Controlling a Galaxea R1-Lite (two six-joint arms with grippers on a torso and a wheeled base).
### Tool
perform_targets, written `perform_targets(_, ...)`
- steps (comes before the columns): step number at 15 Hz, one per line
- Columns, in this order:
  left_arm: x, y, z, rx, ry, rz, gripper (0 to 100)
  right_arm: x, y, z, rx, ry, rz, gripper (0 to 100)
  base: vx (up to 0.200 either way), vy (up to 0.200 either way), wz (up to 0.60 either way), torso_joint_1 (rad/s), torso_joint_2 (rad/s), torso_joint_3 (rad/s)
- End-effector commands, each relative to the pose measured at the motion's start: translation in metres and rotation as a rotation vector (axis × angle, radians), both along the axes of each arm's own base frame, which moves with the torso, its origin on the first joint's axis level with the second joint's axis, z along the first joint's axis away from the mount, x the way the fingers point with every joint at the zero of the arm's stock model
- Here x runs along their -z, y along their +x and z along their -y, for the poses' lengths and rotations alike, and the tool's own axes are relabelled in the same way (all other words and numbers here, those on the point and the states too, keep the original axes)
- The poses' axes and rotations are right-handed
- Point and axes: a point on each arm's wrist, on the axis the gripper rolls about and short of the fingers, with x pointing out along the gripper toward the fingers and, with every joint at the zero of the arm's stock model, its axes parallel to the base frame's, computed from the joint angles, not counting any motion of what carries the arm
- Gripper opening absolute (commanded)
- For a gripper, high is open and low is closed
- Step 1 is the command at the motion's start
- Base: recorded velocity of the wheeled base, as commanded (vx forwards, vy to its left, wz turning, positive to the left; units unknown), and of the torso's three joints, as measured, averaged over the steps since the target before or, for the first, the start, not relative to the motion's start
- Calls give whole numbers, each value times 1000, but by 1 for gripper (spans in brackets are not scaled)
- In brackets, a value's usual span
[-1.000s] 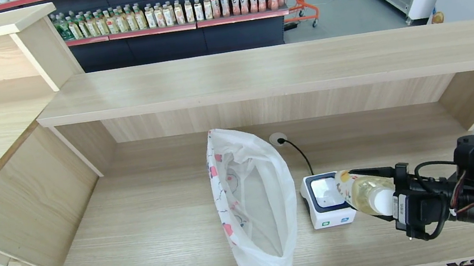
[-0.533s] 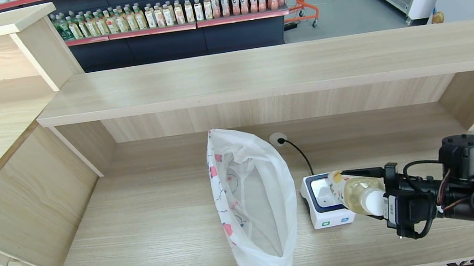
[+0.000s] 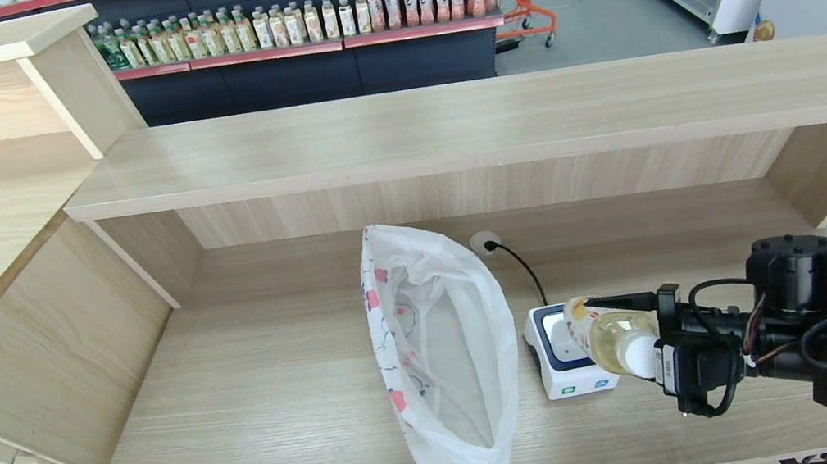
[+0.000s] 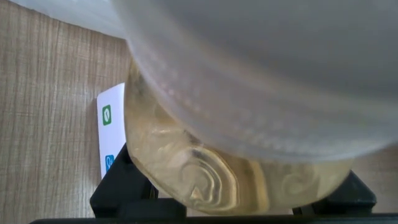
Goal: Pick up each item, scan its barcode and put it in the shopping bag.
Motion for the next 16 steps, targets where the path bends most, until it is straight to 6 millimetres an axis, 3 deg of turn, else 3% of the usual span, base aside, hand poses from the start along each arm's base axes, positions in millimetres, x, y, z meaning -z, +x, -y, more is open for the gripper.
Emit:
perform_targets(1, 0, 0, 0, 0, 0, 1, 100, 1, 0, -2, -7, 0, -1, 0, 0, 0, 0, 0, 0, 0)
perform_targets(8, 0, 0, 0, 0, 0, 1, 100, 0, 0, -4, -13, 3, -3, 0, 0, 0, 0, 0, 0, 0)
perform_targets(10, 0, 0, 0, 0, 0, 1, 100, -3, -18, 0, -19, 53, -72, 0, 0, 0, 0, 0, 0, 0)
perform_targets(12, 0, 0, 0, 0, 0, 1, 100, -19, -32, 3, -1, 128, -78, 0, 0, 0, 0, 0, 0, 0)
perform_targets(16, 0, 0, 0, 0, 0, -1, 100, -83, -51, 6, 40, 403, -70, 0, 0, 0, 0, 0, 0, 0)
